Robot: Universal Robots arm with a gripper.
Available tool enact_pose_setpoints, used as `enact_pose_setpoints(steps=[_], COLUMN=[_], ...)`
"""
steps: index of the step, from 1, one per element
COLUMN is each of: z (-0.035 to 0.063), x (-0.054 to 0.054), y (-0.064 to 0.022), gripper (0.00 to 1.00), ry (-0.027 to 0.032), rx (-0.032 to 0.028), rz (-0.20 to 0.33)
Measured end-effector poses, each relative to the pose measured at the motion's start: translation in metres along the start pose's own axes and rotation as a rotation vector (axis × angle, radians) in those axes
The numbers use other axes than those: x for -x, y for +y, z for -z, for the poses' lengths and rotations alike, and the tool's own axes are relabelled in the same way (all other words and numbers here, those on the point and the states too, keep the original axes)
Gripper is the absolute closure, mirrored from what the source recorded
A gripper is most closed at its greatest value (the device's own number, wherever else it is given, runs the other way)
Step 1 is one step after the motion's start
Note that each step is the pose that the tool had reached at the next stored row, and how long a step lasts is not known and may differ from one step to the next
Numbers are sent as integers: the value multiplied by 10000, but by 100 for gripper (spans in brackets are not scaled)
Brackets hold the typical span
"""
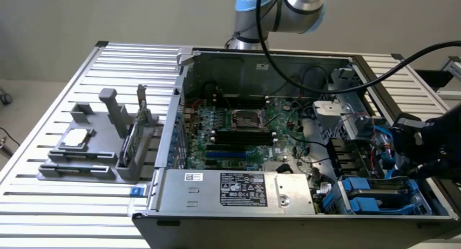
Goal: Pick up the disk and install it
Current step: 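Insert the first disk wire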
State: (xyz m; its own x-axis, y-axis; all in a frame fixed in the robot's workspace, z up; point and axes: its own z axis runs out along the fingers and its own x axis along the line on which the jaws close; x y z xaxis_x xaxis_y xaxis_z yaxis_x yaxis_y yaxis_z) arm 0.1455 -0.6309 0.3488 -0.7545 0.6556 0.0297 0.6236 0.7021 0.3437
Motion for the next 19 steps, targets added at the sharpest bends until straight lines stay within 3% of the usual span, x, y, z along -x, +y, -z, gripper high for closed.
enact_pose_setpoints(steps=[3, 7, 12, 19], z=[-1, 6, 14, 17], x=[14, 40, 75, 122], y=[-18, -48, -87, -142], gripper=[73, 73, 73, 73], ry=[65, 278, 566, 867], rx=[-5, 18, 148, 334], rz=[-141, -246, -360, -504])
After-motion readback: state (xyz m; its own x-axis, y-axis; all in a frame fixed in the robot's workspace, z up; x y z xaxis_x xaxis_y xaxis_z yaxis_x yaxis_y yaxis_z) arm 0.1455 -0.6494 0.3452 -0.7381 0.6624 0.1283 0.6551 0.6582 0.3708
